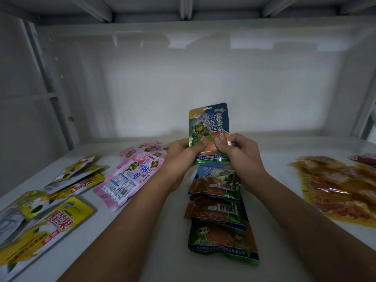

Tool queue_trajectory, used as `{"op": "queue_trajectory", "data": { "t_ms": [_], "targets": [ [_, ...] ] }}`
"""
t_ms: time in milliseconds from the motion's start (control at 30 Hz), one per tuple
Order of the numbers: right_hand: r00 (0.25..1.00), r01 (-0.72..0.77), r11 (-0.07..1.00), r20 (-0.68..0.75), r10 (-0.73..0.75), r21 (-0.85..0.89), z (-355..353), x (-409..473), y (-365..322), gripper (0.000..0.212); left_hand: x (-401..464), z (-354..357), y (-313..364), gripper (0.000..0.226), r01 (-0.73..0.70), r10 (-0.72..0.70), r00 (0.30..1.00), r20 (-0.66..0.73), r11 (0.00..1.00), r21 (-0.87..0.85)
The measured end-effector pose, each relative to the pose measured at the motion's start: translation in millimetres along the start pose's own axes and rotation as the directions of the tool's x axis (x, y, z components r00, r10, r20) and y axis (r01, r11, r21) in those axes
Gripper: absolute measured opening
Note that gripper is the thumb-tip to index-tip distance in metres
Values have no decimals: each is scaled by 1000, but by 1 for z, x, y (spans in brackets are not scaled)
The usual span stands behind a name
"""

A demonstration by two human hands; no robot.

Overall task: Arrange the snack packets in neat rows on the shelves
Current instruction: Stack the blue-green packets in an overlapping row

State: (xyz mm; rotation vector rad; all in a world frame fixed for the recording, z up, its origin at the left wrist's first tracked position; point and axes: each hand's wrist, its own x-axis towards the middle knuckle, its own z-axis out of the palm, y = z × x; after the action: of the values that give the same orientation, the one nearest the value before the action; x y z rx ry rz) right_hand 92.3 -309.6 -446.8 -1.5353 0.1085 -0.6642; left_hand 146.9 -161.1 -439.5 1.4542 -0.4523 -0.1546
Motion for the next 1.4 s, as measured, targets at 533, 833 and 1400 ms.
{"op": "queue_trajectory", "data": {
  "t_ms": [533,833,1400],
  "targets": [
    [990,134,987,-32,-137,-92,-1,1,4,19,-7,1,1,24,44,-43,998,38,999,-28],
    [983,182,934,23,-184,-308,-6,-1,8,38,-7,2,-1,23,11,-10,999,35,1000,-9],
    [913,401,839,87,-399,-368,-9,0,14,31,-7,5,1,14,-82,82,996,-31,997,-1]
  ]
}}
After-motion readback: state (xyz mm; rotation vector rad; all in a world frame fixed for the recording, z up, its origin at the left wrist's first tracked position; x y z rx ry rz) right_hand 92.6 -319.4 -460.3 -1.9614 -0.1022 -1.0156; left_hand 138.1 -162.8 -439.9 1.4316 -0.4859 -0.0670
